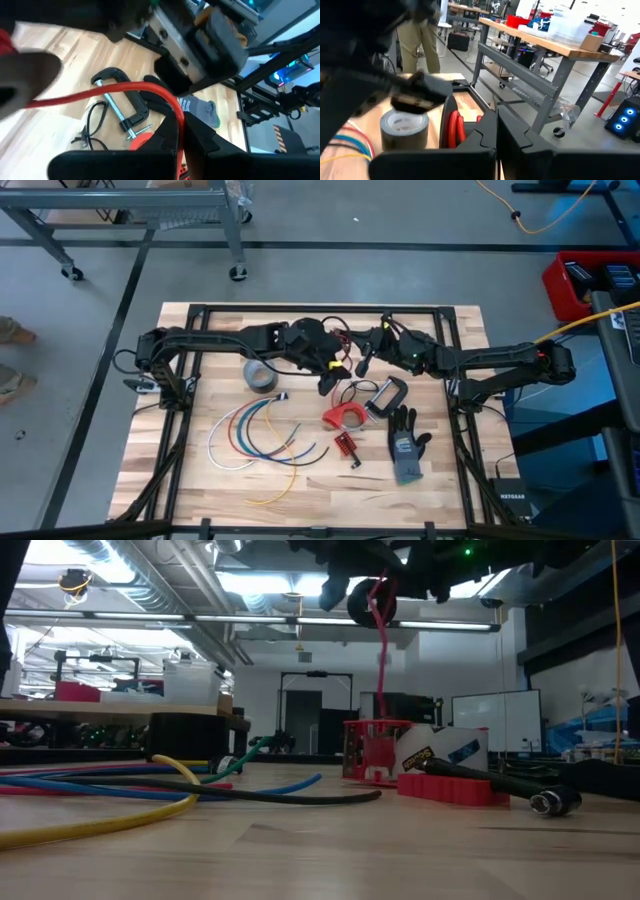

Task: Coil cords
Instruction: Coil the red wire onto the spool

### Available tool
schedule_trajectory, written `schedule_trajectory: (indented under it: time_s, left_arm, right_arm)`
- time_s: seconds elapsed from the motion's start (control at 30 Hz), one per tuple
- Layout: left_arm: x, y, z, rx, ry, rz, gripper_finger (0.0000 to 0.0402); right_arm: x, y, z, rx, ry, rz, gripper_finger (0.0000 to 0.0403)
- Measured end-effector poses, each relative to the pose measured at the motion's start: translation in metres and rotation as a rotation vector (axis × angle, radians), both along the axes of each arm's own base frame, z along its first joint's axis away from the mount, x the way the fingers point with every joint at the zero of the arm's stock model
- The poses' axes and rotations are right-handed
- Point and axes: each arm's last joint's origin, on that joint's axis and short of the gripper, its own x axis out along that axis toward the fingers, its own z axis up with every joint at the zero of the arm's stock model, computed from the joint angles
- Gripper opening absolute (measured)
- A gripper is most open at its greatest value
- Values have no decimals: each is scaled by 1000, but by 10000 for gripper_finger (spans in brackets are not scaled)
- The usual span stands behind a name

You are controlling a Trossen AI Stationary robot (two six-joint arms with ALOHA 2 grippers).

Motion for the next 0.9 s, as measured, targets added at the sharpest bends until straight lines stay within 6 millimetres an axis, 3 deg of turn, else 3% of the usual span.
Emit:
schedule_trajectory:
  time_s: [0.4,0.9]
  left_arm:
    - [0,10,2,7,-12,86,0]
    - [-10,13,18,58,-50,174,0]
  right_arm:
    - [-1,0,-6,17,53,0,3]
    - [0,2,-8,66,56,56,3]
